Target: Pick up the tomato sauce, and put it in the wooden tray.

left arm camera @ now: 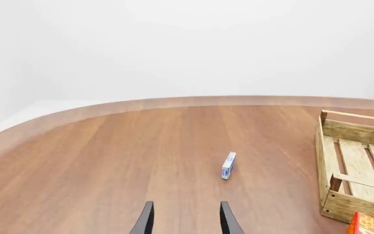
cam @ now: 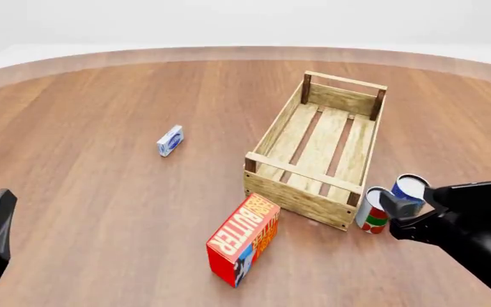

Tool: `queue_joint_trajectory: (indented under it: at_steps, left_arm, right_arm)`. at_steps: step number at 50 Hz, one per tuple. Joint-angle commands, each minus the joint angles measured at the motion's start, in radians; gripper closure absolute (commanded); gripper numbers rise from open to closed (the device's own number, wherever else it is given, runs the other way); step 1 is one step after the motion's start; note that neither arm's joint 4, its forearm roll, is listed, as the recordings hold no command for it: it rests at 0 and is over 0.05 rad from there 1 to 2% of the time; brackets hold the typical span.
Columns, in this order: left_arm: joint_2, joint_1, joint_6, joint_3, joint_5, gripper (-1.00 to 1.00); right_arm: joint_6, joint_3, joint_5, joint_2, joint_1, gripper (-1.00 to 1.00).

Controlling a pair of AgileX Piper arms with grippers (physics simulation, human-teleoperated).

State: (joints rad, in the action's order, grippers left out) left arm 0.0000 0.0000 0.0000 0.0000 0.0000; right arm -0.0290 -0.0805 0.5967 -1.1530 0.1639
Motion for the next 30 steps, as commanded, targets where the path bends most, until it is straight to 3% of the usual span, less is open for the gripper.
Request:
queue_joint_trajectory:
  at_steps: [1, 30]
  left_arm:
    - [0.0, 0.0, 0.0, 0.0, 0.0, -1.0]
    - [0.0, 0.0, 0.0, 0.0, 0.0, -1.0]
  right_arm:
    - [-0.006, 0.008, 0.073, -0.077, 0.004, -1.0]
    - [-0.013, 0.001, 0.163, -0.195, 0.013, -1.0]
